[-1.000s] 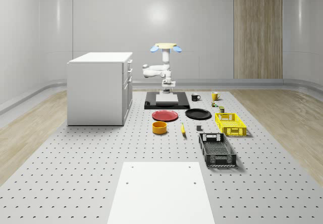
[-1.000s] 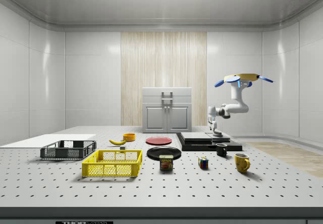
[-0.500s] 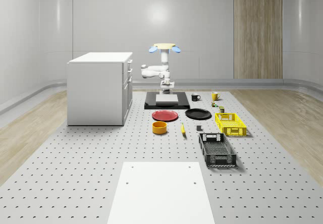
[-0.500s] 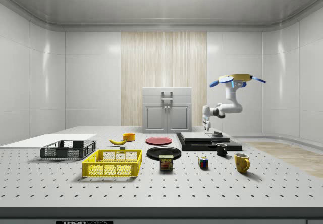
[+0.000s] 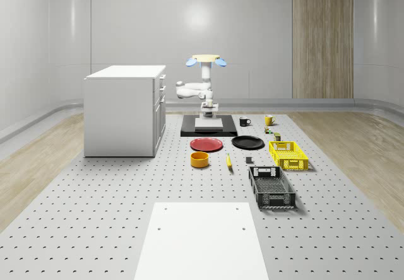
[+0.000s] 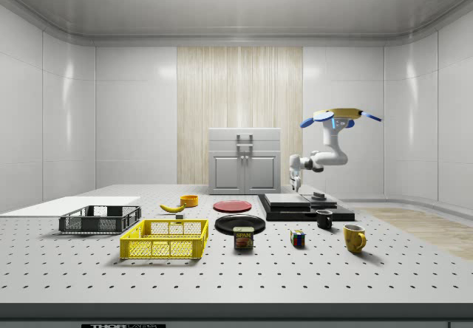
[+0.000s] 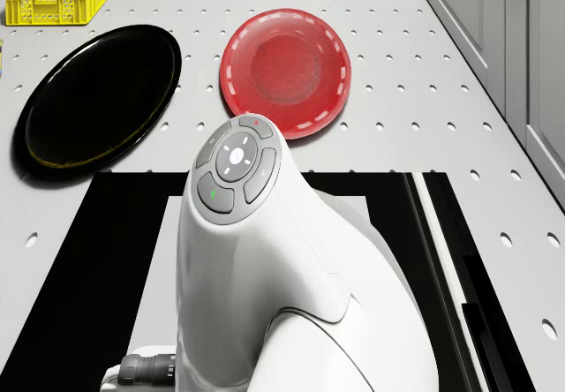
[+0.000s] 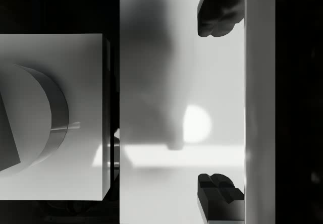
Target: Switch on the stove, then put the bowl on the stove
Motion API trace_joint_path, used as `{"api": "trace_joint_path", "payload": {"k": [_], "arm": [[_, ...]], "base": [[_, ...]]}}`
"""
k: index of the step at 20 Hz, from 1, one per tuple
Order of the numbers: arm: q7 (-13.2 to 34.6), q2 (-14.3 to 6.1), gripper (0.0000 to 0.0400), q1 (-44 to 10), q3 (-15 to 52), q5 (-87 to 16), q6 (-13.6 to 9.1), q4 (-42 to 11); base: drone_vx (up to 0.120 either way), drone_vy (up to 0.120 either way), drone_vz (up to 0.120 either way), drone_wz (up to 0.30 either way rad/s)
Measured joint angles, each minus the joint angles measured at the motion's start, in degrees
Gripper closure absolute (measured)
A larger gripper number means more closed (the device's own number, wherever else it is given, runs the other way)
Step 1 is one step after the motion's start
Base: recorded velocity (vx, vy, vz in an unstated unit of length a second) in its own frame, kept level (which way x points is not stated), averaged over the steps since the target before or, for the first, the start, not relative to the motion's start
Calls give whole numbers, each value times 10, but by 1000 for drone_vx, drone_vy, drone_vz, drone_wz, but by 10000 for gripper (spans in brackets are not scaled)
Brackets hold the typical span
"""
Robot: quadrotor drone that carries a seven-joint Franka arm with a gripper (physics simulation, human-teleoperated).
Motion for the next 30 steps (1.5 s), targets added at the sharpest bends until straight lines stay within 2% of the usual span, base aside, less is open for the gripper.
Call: {"api": "trace_joint_path", "payload": {"k": [30], "arm": [[3,-23,0,-4,3,9,21,1]], "base": [[120,0,0,0]]}}
